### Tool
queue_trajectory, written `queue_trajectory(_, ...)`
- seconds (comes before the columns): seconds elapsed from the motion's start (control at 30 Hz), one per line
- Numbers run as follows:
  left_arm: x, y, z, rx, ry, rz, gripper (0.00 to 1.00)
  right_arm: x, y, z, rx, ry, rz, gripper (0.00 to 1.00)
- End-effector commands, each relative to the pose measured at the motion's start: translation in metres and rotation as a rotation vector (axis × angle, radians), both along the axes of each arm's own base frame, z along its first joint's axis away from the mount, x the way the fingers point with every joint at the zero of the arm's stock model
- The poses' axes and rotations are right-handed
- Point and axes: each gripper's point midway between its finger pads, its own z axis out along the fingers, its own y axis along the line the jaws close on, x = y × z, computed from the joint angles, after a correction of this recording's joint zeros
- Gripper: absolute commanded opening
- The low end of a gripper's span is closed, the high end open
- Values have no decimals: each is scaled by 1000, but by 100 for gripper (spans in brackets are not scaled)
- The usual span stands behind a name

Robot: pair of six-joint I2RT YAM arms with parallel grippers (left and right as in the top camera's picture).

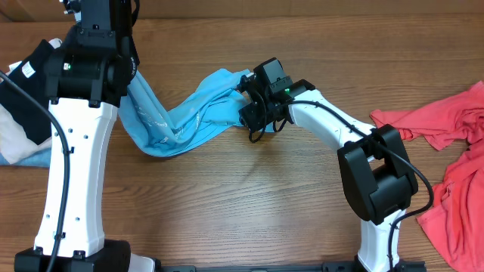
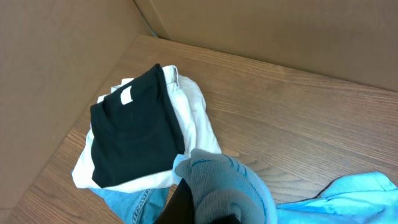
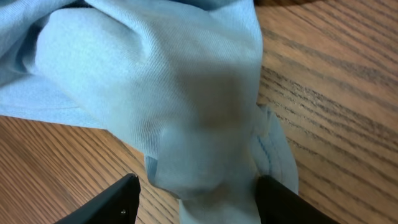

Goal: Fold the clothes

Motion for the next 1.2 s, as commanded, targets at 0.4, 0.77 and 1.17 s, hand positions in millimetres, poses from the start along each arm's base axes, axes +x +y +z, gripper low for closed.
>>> queue_trajectory(0.4, -3, -1, 12, 3, -29, -7, 4, -7, 7, -32, -18, 45, 20, 54)
queue_trajectory(0.77, -3, 0, 13, 9, -32, -1, 4, 19, -62, 57, -190, -56, -265, 4)
queue_trajectory(1.17, -4, 0, 12, 9, -26, -1, 4, 22, -144, 182, -187, -174, -323, 13)
